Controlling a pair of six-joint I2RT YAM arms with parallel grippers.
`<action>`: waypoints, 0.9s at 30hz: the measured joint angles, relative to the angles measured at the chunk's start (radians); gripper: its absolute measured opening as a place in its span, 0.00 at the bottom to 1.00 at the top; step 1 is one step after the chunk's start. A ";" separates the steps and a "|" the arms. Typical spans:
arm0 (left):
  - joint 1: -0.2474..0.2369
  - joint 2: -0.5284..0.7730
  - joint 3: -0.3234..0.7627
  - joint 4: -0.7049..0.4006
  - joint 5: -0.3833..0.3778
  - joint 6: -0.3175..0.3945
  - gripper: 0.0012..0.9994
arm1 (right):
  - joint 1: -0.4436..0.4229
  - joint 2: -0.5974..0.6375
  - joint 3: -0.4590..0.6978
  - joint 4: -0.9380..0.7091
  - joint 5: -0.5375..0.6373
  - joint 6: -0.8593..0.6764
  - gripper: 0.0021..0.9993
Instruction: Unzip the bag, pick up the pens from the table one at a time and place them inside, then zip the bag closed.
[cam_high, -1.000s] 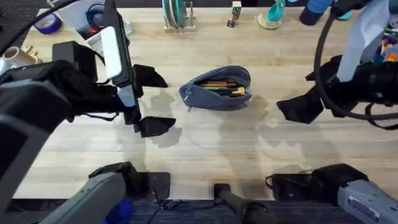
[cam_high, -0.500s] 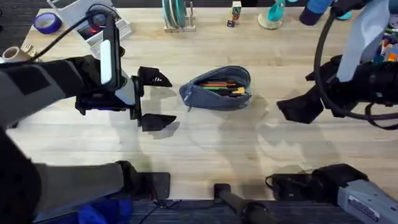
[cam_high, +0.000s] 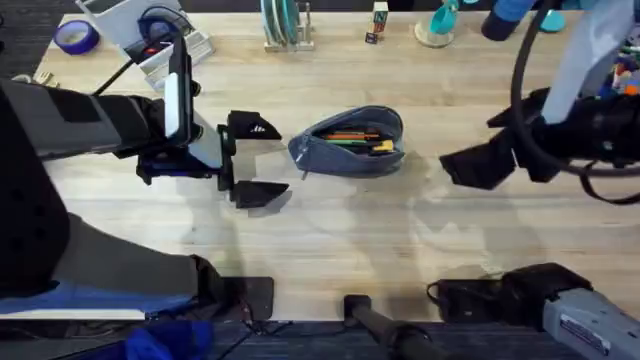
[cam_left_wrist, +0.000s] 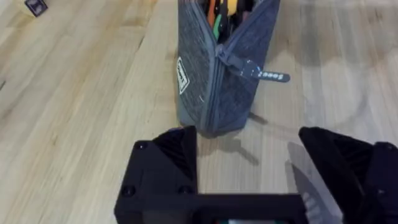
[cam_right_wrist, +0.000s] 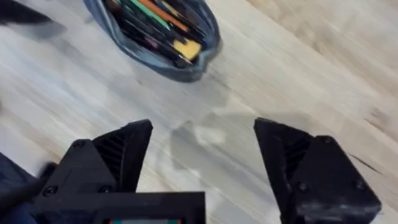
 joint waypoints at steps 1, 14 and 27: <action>0.000 0.000 0.000 0.003 0.010 0.000 0.99 | 0.000 0.007 0.000 0.009 -0.017 0.016 1.00; 0.000 0.000 0.000 0.008 0.091 0.003 0.99 | 0.000 0.118 0.000 0.102 -0.381 0.280 1.00; 0.000 0.000 0.000 0.007 0.117 0.003 0.99 | 0.015 0.273 0.000 0.175 -0.696 0.464 1.00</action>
